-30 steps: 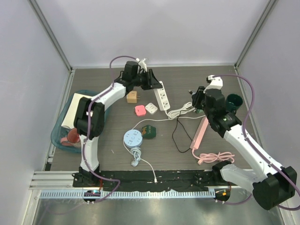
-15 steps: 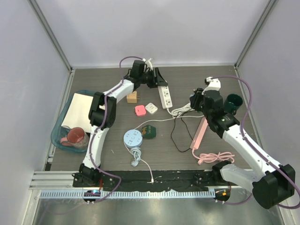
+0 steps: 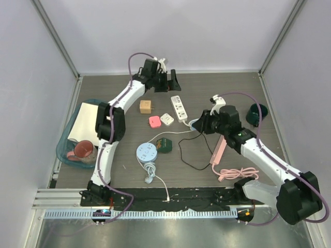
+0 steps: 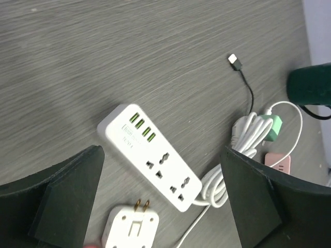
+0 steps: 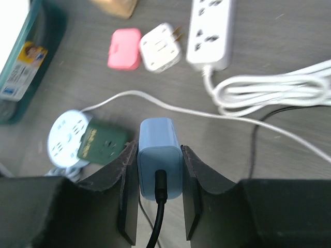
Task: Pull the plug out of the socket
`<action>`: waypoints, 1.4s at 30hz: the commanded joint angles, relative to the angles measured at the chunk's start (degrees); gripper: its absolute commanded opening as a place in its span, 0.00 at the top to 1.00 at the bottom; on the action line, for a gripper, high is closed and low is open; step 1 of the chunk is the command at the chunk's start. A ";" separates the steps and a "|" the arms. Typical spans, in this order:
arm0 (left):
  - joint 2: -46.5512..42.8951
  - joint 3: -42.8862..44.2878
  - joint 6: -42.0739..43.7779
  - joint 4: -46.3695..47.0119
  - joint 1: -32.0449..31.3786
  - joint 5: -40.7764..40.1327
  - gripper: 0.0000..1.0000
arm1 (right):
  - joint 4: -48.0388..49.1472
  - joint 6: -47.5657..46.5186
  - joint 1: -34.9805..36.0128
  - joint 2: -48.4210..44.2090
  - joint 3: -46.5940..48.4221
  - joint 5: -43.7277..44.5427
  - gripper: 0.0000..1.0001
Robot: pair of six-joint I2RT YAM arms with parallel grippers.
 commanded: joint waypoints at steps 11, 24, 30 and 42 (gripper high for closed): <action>-25.52 -9.37 3.40 -12.89 0.72 -6.49 0.00 | 17.03 9.27 3.37 7.46 -10.99 -14.71 0.93; -47.93 -34.69 1.20 -6.74 0.55 -1.56 0.00 | 15.54 9.37 6.72 10.37 -11.53 -7.95 0.44; -57.42 -42.69 2.26 -4.21 0.55 -5.07 0.00 | 5.27 7.17 6.81 3.96 -6.79 1.81 0.15; -65.51 -50.34 -0.91 -2.36 0.55 -0.07 0.00 | -11.09 8.65 6.81 -10.37 4.11 22.09 0.00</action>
